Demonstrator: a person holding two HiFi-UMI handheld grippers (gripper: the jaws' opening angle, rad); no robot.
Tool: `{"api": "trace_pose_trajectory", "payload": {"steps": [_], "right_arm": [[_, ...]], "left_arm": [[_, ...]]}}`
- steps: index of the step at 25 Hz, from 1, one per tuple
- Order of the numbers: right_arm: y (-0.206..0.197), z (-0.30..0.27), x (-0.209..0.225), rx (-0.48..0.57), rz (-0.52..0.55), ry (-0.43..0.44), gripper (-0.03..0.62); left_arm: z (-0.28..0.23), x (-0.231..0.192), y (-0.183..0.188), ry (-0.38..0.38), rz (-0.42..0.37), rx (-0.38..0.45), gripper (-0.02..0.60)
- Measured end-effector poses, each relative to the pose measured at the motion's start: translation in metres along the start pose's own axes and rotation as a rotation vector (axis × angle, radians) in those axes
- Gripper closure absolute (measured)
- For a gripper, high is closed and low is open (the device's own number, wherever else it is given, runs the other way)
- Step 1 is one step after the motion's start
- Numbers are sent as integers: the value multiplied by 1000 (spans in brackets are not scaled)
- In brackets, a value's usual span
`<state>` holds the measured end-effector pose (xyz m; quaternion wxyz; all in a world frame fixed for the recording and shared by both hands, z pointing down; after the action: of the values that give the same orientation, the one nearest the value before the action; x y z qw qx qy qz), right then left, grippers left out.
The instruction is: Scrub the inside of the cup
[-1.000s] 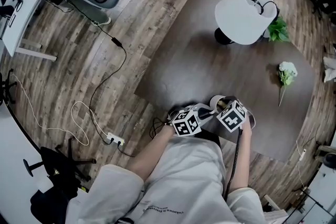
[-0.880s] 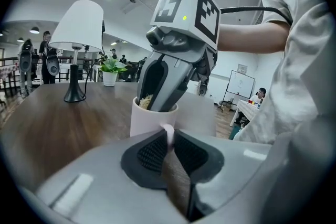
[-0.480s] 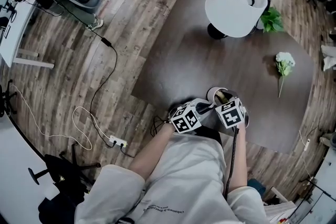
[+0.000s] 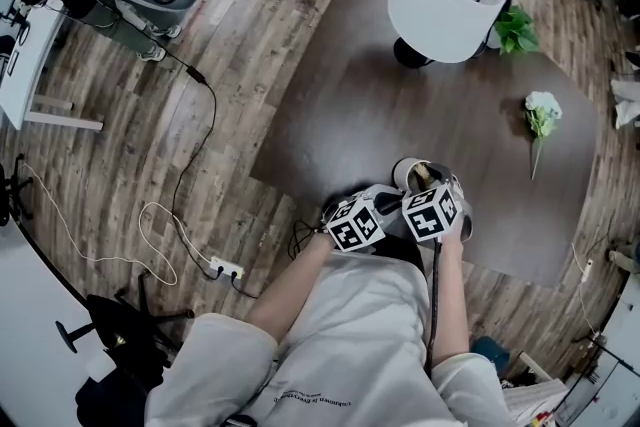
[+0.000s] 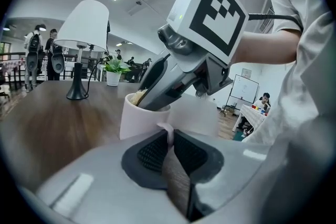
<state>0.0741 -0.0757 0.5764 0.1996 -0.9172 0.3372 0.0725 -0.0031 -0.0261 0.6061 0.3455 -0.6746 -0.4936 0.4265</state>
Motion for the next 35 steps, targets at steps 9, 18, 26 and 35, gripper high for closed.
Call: {"api": "trace_pose_trajectory", "payload": {"steps": [9,18,26,35], "right_arm": [[-3,8,-4,-127,165,25,470],[-12,10,2,-192,182,119,471],[-11,12,-5,-160,100,215,473],[-9,9,1,-58,-64,217,473]], "left_arm": [[6,1,-3,21,21,16,541],[2,-4,-1,37,35,23,540],[3,-9,-1,81,18,13,534],[2,-11,0,91,23,18,534]]}}
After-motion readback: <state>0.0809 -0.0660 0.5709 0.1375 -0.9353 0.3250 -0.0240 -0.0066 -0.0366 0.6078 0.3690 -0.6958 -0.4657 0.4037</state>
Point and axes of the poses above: the fingertips, and each gripper's own axes: z backward along the fingers, x to its right, y out of its top, the point moved 6 cm from there along z, backward along the fingers, and after that the axes turned 2 degrees about x, right-handed, at the moved point
